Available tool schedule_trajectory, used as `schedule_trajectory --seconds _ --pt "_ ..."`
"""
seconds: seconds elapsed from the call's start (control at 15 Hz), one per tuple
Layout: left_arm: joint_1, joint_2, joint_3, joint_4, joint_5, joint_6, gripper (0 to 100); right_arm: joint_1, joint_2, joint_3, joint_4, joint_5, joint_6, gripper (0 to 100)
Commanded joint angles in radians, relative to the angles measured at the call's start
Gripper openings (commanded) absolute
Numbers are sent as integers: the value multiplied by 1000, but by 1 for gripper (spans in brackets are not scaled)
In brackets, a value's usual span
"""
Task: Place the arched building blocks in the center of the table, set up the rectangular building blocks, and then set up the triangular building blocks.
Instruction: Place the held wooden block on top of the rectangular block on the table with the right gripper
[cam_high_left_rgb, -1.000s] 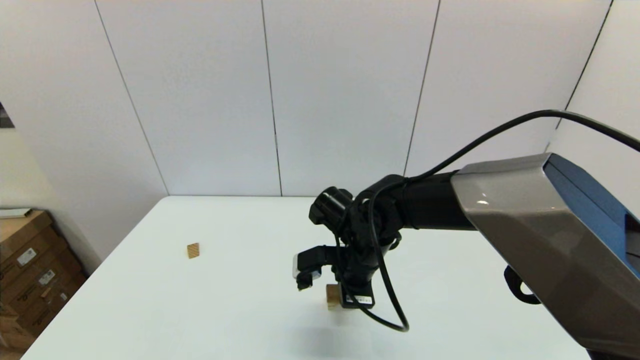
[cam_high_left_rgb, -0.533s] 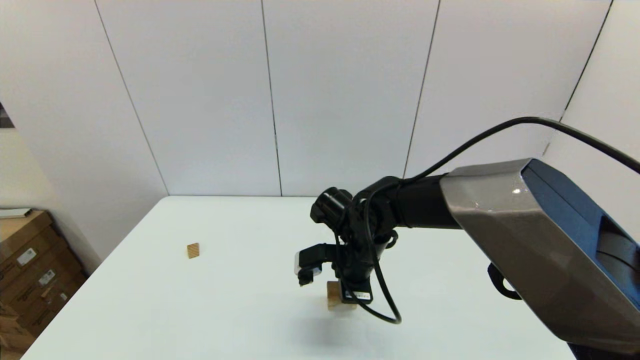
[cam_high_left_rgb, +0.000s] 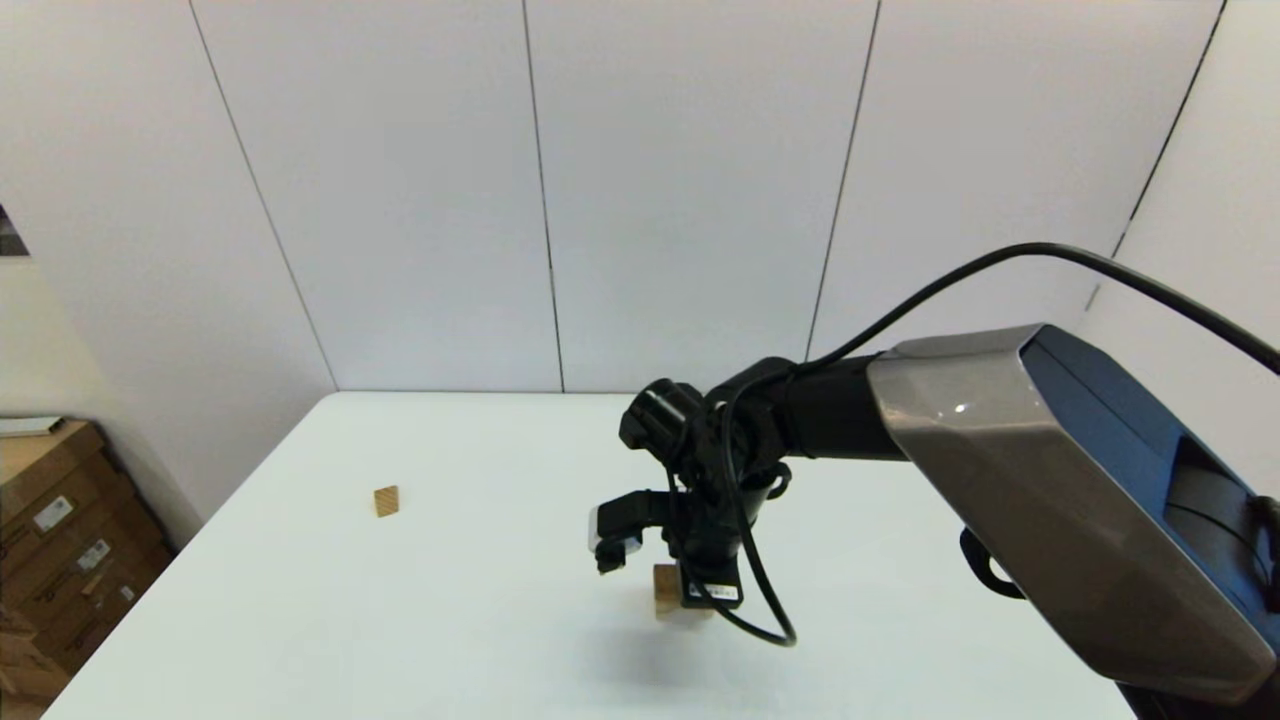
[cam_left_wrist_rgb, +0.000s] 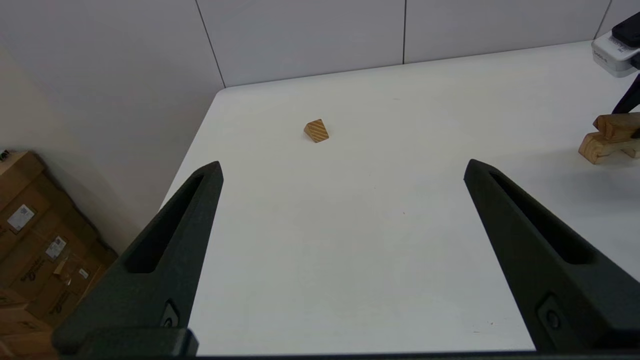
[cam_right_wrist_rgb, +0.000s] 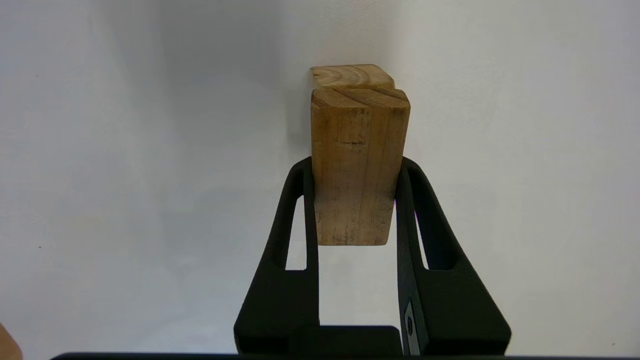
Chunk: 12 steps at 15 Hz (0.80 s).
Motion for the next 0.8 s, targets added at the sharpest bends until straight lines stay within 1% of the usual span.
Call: schedule_trajectory --seconds 0.07,0.8 --pt "0 1 0 0 -1 0 100 -4 0 -4 4 1 -9 0" --pt "0 1 0 0 1 0 100 -4 1 -10 4 2 -12 0"
